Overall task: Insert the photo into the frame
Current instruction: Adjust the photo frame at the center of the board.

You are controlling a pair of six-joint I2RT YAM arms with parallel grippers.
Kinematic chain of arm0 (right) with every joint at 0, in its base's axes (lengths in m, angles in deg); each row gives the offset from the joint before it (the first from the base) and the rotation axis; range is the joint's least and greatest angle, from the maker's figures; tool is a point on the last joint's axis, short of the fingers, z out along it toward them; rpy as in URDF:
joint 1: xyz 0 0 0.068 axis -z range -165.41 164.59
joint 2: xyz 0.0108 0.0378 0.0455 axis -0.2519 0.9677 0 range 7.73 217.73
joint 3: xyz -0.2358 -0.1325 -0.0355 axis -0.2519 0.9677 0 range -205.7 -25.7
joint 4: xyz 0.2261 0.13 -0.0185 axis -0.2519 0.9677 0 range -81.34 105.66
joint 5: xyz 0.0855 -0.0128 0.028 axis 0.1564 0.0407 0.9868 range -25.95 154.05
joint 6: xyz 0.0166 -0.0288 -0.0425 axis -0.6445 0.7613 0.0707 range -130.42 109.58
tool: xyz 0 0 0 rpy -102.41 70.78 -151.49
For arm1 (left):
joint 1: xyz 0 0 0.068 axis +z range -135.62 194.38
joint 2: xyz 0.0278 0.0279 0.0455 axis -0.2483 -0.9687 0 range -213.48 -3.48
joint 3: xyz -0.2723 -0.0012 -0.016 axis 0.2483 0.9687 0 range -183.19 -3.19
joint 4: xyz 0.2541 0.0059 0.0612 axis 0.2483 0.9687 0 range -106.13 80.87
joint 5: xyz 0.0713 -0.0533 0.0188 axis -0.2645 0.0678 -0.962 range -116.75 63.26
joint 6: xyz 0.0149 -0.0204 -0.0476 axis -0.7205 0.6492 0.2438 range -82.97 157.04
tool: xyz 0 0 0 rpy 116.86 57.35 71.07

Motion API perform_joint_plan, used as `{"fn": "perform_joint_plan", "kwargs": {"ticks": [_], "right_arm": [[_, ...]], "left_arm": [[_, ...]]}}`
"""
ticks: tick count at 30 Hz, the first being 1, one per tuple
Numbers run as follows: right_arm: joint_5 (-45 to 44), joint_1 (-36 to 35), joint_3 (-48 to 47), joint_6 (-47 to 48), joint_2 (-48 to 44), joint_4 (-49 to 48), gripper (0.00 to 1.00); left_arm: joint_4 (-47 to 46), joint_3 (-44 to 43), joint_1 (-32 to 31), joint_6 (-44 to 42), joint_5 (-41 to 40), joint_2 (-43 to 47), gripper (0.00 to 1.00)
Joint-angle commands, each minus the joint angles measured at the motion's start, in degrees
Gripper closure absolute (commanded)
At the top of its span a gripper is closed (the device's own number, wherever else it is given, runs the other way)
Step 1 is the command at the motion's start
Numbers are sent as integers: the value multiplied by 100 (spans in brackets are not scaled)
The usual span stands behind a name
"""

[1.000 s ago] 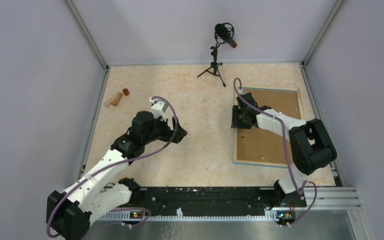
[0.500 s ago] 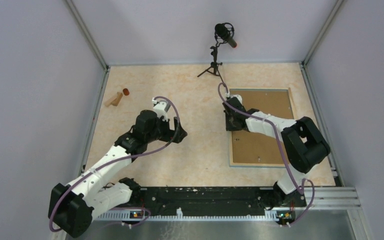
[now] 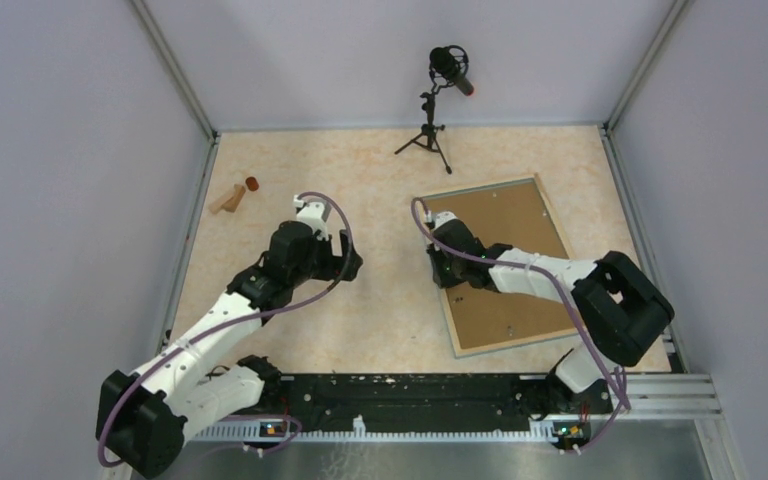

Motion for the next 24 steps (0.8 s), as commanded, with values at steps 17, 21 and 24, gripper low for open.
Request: {"fn": "perform_joint_plan", "kwargs": {"ticks": [17,21,24], "right_arm": [[1399,-1452,-417,2277,-104,87,56],[709,-1493,-63,577,-1223,354,40],[-660,-1492,464,-1144,-2279,649,22]], "left_arm": [[39,201,91,142,-2684,1919,2],[21,171,126,131,-2452,1787,2],[-35,181,174,116,-2213,1714,2]]}}
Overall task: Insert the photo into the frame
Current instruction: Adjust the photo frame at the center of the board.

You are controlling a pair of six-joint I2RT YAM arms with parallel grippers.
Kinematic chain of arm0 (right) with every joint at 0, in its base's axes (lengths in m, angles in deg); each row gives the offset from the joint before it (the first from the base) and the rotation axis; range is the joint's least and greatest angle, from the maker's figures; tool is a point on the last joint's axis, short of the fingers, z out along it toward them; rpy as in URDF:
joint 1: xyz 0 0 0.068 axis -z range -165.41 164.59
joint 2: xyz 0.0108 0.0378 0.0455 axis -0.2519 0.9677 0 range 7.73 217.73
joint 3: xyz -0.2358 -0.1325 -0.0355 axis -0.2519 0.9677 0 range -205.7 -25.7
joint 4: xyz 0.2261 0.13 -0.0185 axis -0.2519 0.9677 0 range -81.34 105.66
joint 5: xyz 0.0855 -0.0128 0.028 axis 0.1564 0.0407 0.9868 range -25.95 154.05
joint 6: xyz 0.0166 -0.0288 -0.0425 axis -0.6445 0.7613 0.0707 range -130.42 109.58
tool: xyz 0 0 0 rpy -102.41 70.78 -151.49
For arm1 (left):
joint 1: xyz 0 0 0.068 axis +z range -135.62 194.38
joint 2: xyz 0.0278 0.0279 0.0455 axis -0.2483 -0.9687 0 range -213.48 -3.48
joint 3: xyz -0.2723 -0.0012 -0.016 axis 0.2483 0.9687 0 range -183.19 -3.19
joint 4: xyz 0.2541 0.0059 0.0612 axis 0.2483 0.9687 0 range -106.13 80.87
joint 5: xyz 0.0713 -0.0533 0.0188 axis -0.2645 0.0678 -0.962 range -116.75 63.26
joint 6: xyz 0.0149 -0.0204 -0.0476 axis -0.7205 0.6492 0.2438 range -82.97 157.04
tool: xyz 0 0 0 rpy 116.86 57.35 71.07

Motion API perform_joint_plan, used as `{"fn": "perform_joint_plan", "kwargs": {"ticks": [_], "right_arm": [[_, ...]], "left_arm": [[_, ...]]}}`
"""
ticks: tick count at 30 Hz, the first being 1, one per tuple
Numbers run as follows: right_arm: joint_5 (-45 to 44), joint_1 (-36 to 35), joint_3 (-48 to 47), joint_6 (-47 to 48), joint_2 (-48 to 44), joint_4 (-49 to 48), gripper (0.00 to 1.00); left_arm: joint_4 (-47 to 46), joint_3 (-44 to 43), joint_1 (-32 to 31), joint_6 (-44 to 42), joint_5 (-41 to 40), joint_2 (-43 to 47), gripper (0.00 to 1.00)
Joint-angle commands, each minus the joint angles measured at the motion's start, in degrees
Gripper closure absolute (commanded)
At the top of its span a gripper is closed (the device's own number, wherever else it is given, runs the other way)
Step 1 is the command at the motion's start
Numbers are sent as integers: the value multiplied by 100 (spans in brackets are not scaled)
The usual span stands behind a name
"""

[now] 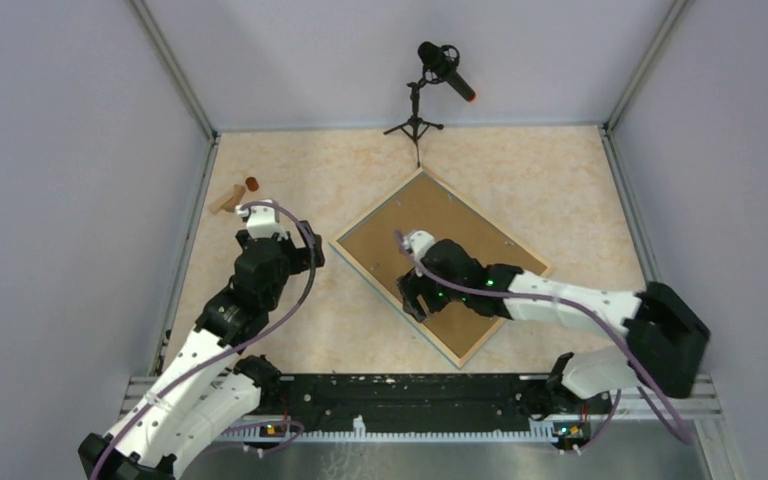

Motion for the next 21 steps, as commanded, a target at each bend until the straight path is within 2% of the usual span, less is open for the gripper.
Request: {"fn": "perform_joint_plan", "kwargs": {"ticks": [1,3,6,10,15,21], "right_arm": [[-2224,-62,608,-3066,-1699,742,5],[-2877,136,816,-4457,-2291,1590,1],[-2427,759,1222,-5272,-3009,2119,1],[-1932,1532,1735,-5549,-3494,2342,1],[-2090,1584,1753,-5822,-3554,2789,1],[-1968,1584,2067,-5870,-3556,2381,3]], "left_arm": [[-240,20,87,-9,341,-77,2],[-278,14,136,-4,485,-129,2],[-325,25,207,2,709,-154,2],[-340,28,249,1,828,-140,1],[-325,49,251,0,852,-82,2],[-346,57,250,0,901,-59,2]]}}
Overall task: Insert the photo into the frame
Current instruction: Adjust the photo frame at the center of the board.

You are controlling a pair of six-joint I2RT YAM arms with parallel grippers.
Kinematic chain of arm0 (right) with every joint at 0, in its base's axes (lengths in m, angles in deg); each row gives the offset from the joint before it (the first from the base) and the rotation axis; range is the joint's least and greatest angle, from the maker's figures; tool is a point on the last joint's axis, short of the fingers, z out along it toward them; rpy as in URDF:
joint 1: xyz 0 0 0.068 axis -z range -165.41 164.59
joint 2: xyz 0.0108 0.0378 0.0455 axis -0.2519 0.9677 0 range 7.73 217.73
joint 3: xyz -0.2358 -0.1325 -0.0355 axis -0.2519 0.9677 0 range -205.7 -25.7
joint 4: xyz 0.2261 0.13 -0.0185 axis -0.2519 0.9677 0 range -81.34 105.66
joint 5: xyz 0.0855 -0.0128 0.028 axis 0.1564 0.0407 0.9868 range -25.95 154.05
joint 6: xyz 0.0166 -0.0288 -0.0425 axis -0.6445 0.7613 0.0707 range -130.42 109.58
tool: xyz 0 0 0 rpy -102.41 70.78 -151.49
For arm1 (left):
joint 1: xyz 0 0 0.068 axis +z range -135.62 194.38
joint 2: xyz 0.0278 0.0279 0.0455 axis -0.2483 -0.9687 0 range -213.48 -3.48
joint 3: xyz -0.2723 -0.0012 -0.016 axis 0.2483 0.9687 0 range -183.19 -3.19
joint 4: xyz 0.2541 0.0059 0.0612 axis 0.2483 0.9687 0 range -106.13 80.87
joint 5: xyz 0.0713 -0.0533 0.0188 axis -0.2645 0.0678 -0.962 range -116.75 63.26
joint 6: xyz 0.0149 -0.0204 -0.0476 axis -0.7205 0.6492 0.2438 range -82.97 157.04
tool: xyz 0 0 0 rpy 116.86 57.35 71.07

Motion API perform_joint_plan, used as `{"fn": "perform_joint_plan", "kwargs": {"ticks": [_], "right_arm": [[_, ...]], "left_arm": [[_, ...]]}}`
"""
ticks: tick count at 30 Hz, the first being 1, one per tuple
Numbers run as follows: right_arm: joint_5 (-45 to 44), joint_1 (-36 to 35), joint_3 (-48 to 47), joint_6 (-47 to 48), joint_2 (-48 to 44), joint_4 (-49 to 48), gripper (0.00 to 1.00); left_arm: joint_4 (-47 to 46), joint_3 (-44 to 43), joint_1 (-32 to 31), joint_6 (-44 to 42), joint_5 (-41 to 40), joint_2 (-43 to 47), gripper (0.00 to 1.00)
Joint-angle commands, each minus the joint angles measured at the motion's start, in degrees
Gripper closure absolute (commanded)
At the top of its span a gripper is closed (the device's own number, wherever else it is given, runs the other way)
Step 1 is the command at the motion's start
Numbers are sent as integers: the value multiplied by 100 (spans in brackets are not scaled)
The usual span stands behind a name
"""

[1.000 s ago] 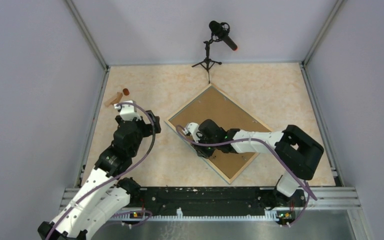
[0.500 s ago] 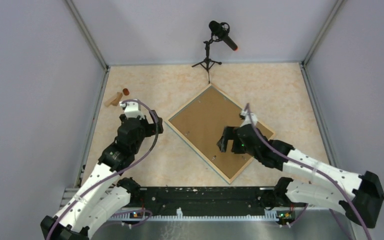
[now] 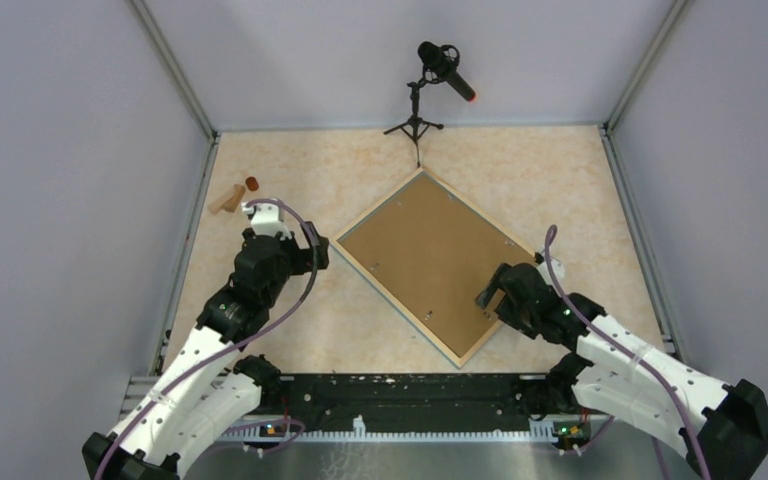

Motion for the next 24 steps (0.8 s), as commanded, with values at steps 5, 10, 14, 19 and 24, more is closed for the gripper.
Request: {"fn": "perform_joint_plan", "kwargs": {"ticks": [5,10,14,19,24], "right_arm": [[-76,26,205,-200,85,-475,10],[-143,26,119,-145,194,-462,16],[-204,26,157,-143,142,-474,18],[-222,26,279,-167,274,-757,21],[-257,40,344,-179,673,-1165,23]], "left_arm": [[-289,32,25,2,105,87,2],[-285,33,25,-7,88,90,2],[-299,32,31,4,110,77,2],[-312,44,38,2,138,55,2],[-308,39,43,2,139,33,2]]}}
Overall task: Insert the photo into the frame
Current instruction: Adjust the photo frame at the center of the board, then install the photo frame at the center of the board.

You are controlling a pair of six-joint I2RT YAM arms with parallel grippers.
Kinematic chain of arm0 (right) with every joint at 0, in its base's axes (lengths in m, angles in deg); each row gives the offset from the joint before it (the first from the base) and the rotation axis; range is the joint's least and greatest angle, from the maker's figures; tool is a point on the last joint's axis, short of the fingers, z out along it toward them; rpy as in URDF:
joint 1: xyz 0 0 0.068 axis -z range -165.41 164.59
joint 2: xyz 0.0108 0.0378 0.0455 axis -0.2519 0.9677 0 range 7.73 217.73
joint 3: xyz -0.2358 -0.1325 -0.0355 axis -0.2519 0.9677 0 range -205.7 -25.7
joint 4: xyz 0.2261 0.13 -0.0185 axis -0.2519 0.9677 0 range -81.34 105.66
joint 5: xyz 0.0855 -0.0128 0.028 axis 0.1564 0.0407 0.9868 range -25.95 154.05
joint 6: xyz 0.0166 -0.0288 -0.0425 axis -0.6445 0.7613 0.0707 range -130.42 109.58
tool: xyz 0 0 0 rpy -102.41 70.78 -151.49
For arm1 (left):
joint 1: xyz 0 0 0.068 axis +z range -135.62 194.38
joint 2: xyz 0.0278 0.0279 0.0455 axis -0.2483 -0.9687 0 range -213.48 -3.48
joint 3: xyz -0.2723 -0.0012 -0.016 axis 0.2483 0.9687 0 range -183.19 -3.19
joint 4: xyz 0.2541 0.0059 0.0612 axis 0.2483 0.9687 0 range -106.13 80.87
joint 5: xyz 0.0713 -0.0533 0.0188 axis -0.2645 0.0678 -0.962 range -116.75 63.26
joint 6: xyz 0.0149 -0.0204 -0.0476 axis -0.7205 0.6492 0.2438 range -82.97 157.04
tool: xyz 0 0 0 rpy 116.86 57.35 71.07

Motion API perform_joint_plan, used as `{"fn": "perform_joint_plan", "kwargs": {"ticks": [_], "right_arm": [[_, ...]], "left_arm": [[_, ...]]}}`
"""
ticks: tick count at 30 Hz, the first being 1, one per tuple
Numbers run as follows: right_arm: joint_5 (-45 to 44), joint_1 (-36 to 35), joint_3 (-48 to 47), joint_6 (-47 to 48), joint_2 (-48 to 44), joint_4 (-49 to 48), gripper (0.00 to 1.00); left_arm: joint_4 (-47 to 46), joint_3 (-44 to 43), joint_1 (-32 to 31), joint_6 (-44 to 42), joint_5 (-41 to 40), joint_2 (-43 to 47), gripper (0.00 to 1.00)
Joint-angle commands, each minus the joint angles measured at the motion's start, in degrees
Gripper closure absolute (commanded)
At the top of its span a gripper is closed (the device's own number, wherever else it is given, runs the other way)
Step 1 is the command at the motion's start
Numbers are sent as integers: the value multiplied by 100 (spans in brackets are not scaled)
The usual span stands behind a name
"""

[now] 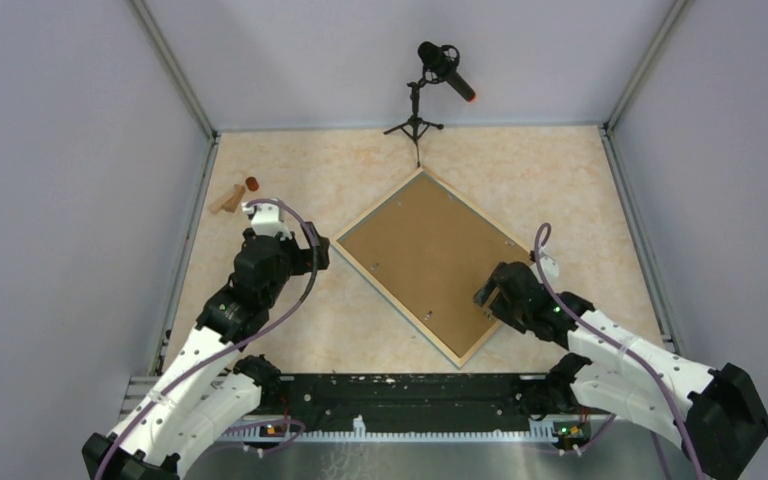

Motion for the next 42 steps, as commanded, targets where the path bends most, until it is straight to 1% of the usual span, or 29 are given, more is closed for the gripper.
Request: {"fn": "perform_joint_plan", "kwargs": {"ticks": [1,7,9,12,14,16,18,20,23,24,26,29,30,32,34,38,42], "right_arm": [[-140,35,99,-48,347,-593,23],[-83,52,141,21,912,-1271,22],[-35,61,84,110,1067,-1299,21],[-109,61,-73,303,1052,-930,17],[-180,63,-211,692,884,-608,14],[-223,63,-342,1161,824,-321,8],[-243,61,-534,1441,905,22,1],[-347,61,-727,1681,1067,259,1],[-537,137,-928,1830,1286,438,1],[-479,209,-967,1933,1334,407,1],[-264,422,-1031,2146,1389,318,1],[27,821,-1066,2312,1346,301,1],[83,932,-1056,2326,1282,307,1],[223,1117,-982,2346,1095,321,1],[348,1167,-871,2343,813,341,1],[948,1168,-574,2219,430,314,1],[1094,1164,-464,1950,431,485,1]], "left_arm": [[-300,41,38,0,54,14,2],[-305,46,38,-9,108,-38,2],[-327,47,38,-24,185,-94,2],[-391,50,39,-63,509,-264,2],[-409,-3,38,-66,841,-473,2],[-461,-107,38,76,1106,-746,2],[-612,-232,38,376,1249,-1061,2],[-889,-303,38,837,1203,-1410,2],[-1833,-307,38,1192,1126,-2073,1],[-2194,-398,39,1121,1047,-2372,2],[-2469,-759,51,640,1071,-3032,2],[-2386,-1555,101,-120,1022,-4132,1],[-2393,-1761,125,-276,1013,-4467,2],[-2269,-2200,244,-489,1281,-5241,2],[-2178,-2580,279,-680,1402,-5760,2],[-2053,-3092,314,-817,1659,-6509,1],[-2035,-3227,337,-672,1970,-6953,3]]}}
